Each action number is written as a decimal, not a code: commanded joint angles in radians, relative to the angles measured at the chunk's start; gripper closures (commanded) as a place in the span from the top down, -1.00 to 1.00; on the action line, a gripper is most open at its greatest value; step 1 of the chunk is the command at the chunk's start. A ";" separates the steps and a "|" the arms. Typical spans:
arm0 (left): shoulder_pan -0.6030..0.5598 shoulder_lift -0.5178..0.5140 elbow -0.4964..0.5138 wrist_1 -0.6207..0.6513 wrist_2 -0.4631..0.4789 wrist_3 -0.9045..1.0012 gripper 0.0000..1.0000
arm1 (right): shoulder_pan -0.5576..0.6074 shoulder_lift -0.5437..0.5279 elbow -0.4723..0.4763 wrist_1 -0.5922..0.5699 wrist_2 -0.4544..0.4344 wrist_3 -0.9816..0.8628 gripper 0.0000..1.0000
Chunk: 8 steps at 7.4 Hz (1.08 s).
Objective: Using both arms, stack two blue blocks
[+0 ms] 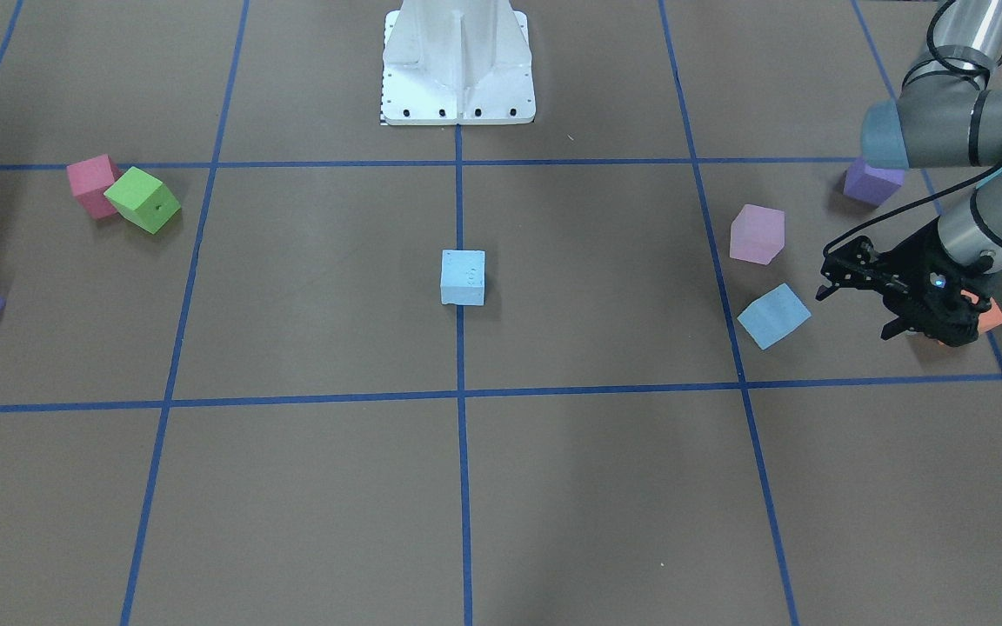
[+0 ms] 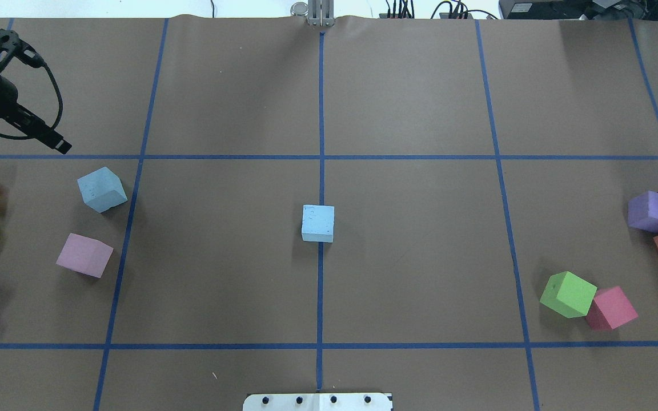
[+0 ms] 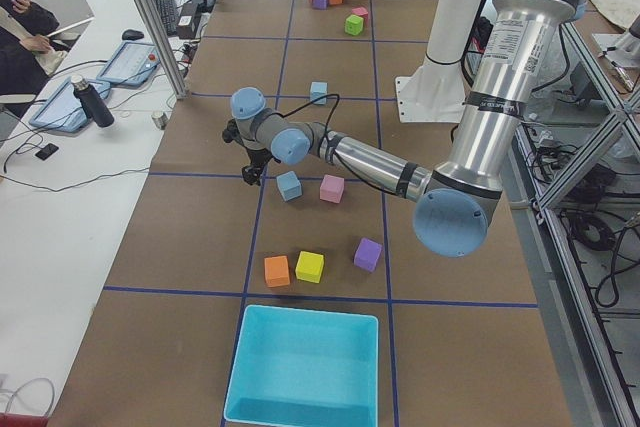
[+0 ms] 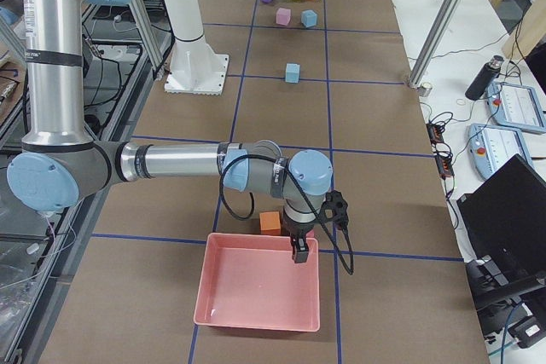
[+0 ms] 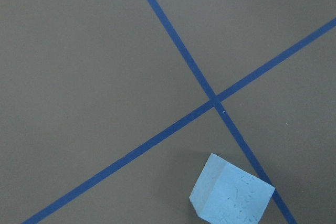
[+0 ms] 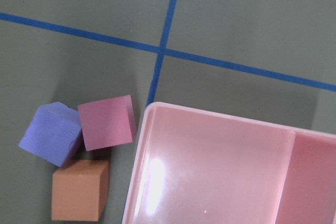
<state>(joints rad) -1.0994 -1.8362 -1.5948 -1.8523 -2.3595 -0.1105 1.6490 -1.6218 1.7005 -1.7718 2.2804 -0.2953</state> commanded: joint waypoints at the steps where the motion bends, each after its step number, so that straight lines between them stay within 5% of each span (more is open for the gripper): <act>1: 0.009 0.000 0.119 -0.234 0.003 0.002 0.96 | 0.002 -0.007 0.004 0.000 0.001 0.025 1.00; 7: 0.118 0.037 0.059 -0.294 0.011 0.008 0.94 | 0.003 -0.010 0.005 0.000 -0.001 0.025 1.00; 8: 0.124 0.049 0.035 -0.295 0.079 0.008 0.94 | 0.003 -0.010 0.005 0.000 -0.001 0.025 1.00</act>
<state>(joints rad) -0.9811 -1.8040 -1.5321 -2.1437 -2.3338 -0.1033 1.6515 -1.6316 1.7052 -1.7717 2.2796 -0.2700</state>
